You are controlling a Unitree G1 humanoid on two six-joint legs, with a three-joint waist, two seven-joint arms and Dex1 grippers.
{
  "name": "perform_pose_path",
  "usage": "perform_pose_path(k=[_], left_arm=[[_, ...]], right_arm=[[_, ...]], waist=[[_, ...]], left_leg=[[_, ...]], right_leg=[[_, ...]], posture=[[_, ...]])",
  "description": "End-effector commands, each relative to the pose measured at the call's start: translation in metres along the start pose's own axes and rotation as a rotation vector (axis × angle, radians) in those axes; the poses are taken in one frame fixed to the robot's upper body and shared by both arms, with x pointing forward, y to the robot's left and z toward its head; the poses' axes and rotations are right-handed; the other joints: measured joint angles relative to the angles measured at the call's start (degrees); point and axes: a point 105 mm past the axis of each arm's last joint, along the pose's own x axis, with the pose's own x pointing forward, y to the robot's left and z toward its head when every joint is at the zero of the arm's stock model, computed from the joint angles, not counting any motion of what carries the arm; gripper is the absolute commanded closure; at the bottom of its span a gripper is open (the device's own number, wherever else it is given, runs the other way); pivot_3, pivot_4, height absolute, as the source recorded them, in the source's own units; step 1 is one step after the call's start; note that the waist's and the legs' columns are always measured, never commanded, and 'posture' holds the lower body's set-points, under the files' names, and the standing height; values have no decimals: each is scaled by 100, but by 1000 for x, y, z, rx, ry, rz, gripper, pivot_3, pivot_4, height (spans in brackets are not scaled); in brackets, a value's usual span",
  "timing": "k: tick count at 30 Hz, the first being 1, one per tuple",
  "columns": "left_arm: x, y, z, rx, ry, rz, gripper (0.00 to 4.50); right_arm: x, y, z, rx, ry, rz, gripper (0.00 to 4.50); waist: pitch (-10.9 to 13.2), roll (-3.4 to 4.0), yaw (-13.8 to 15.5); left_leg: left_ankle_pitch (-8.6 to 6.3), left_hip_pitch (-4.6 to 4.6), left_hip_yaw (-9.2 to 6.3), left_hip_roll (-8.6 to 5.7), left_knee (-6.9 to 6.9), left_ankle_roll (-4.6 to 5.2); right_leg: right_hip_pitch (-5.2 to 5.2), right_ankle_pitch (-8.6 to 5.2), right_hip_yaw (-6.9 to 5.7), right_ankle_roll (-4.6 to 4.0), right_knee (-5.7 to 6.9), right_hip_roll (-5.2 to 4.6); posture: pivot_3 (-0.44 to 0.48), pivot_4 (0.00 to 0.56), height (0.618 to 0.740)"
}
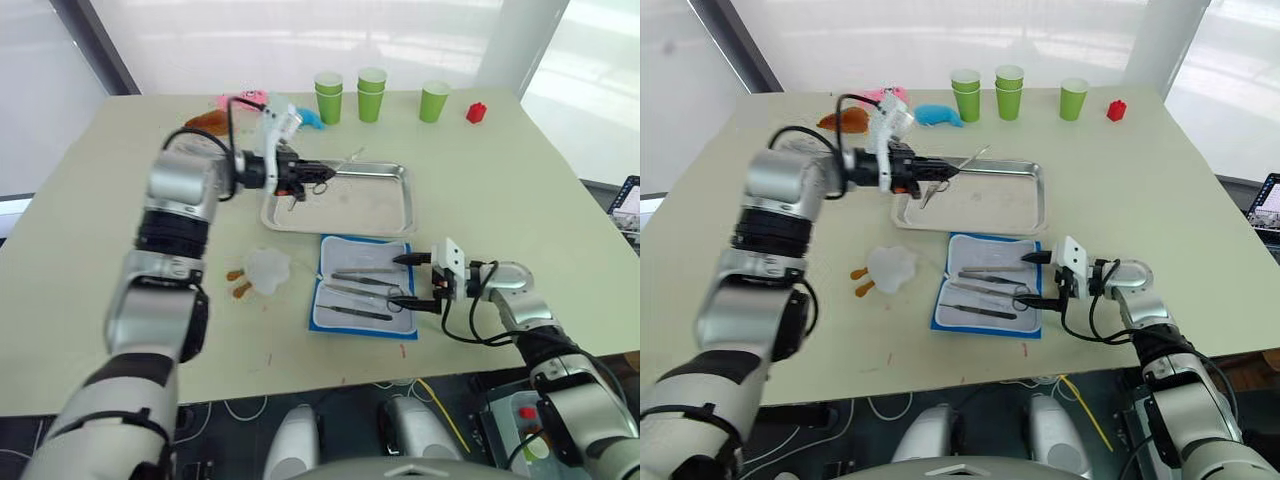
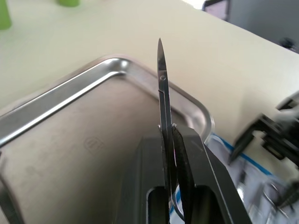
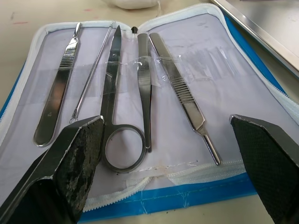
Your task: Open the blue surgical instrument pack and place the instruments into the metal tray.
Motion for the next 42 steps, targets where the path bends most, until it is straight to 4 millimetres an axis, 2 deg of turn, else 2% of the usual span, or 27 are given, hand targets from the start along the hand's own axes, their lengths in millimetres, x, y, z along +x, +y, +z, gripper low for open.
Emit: perform_pose_path(k=[1,4,9,15,22,29,31,32,34,36,37,39,42], left_arm=[[-4,28,11,-32,-71,250,4471],[4,42,0,-49,-55,414,4471],[19,48,-11,-94,-40,545,4471],[38,47,-37,-128,57,595,4471],[40,49,-56,-164,114,613,4471],[41,49,-64,-195,128,606,4471],[40,49,-66,-210,135,615,3664],[40,50,-66,-211,135,617,3487],[40,49,-66,-211,134,613,2615],[40,49,-65,-205,132,605,1474],[40,48,-62,-201,121,591,1048],[40,45,-52,-193,91,559,1048],[38,34,-27,-149,31,477,1048]], right_arm=[[2,32,-60,152,213,87,0],[1,33,-61,153,216,89,0],[1,32,-61,152,217,88,0],[2,32,-62,150,217,86,0],[0,33,-62,149,218,84,0],[2,32,-62,146,216,84,0],[2,32,-62,144,215,83,0],[3,31,-62,143,214,82,0],[3,31,-61,142,213,80,0],[3,31,-61,142,213,79,0],[3,31,-61,143,212,78,0],[4,31,-62,143,211,77,0],[4,32,-62,144,210,76,0]], waist=[[0,1,-7],[0,1,4],[-2,-2,13],[-2,-2,-1],[-2,-3,-1],[-2,-3,-1],[-2,-3,-2],[-2,-3,-2],[-3,-3,-2],[-3,-3,-3],[-3,-3,-3],[-3,-3,-5],[-3,-3,-7]], left_leg=[[0,2,2,0,-1,0],[0,5,0,1,-3,-1],[-1,3,-3,-6,-2,-2],[-1,3,2,-8,-4,-4],[-1,2,6,-9,-4,-5],[-3,2,7,-9,-4,-10],[-4,3,8,-10,-4,-12],[-4,3,7,-10,-4,-12],[-5,4,7,-9,-4,-13],[-5,4,7,-9,-4,-14],[-5,5,8,-10,-4,-14],[-5,5,8,-9,-4,-15],[-5,3,9,-9,-4,-17]], right_leg=[[-1,0,3,0,0,2],[1,0,1,0,0,0],[3,1,-4,0,-1,-10],[3,1,-9,1,-1,-7],[4,1,-12,1,-2,-7],[4,1,-12,1,-2,-7],[4,1,-12,1,-2,-7],[4,1,-13,1,-2,-7],[4,1,-13,1,-2,-7],[5,1,-13,1,-2,-6],[5,1,-13,1,-2,-6],[5,1,-13,1,-2,-5],[5,1,-15,1,-2,-4]], posture=[[0,150,740],[0,150,740],[0,150,740],[0,150,740],[0,150,740],[0,150,740],[0,150,740],[0,150,740],[0,150,740],[0,150,740],[0,150,740],[0,150,740],[0,150,740]])
